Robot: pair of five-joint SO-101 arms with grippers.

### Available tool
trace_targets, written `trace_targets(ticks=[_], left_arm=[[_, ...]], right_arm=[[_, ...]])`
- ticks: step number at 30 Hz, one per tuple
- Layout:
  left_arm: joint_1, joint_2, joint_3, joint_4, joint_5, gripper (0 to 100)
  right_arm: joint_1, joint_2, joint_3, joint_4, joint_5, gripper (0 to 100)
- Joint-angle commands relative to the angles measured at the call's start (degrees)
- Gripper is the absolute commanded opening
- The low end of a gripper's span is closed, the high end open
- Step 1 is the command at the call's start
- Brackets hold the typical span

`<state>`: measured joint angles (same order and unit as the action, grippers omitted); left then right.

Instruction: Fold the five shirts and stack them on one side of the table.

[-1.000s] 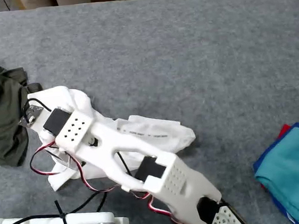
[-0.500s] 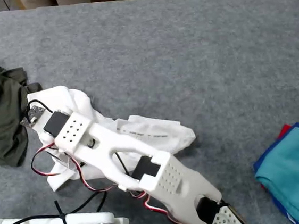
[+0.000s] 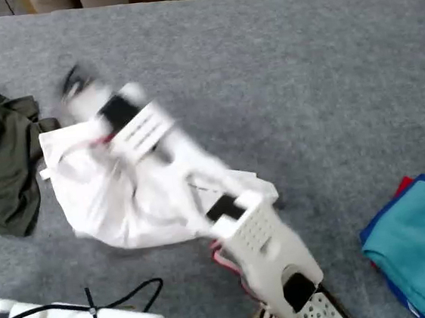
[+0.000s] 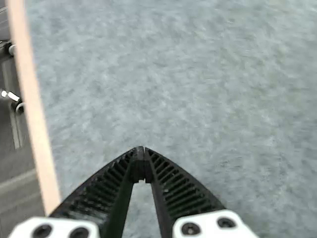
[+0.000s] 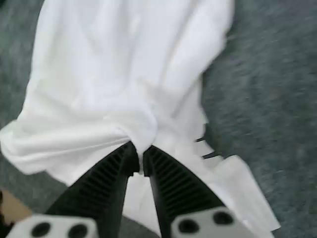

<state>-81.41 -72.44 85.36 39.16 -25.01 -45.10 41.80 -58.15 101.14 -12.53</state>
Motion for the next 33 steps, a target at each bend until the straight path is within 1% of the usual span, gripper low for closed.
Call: trace_targets(ticks=[1, 3, 5, 8, 12, 16, 19, 21, 23, 27, 29, 33], left_arm=[[7.2, -0.7, -0.4, -1.0, 0.0, 2], [12.0, -0.7, -0.7, -1.4, 0.2, 2], [17.4, -0.7, -0.8, -1.5, 2.1, 2], [25.1, -0.7, -2.0, -2.8, 7.7, 2], [37.5, -0.2, -3.9, -5.8, 15.2, 3], [49.8, -0.1, -6.0, -8.8, 22.3, 8], [56.0, 0.2, -8.8, -10.8, 25.4, 10], [58.4, 2.4, -12.0, -11.7, 25.8, 10], [59.3, 7.3, -16.7, -11.6, 25.8, 10], [59.3, 22.9, -29.2, -10.2, 25.9, 10], [59.9, 30.8, -36.9, -7.3, 25.9, 10], [64.1, 47.1, -52.7, -0.7, 25.9, 10]], right_arm=[[10.7, -3.3, -8.9, 1.2, 0.1, 0.5], [16.0, -3.9, -8.8, 1.2, 0.2, 0.5], [21.5, -4.1, -8.8, 1.1, 0.3, 0.5], [29.2, -4.1, -9.1, 0.8, 1.5, 0.5], [39.0, -3.3, -8.7, -1.6, 3.0, 0.5], [45.5, 0.3, -8.8, -3.0, 5.2, 0.5], [47.3, 5.2, -8.8, -4.0, 5.4, 0.5], [47.4, 9.0, -9.2, -5.0, 5.3, 0.5], [47.0, 12.0, -9.3, -5.6, 5.1, 0.5], [46.1, 15.9, -9.3, -6.6, 5.0, 0.5], [46.1, 17.3, -9.3, -7.9, 5.0, 0.5], [46.0, 19.4, -9.3, -10.7, 5.0, 0.5]])
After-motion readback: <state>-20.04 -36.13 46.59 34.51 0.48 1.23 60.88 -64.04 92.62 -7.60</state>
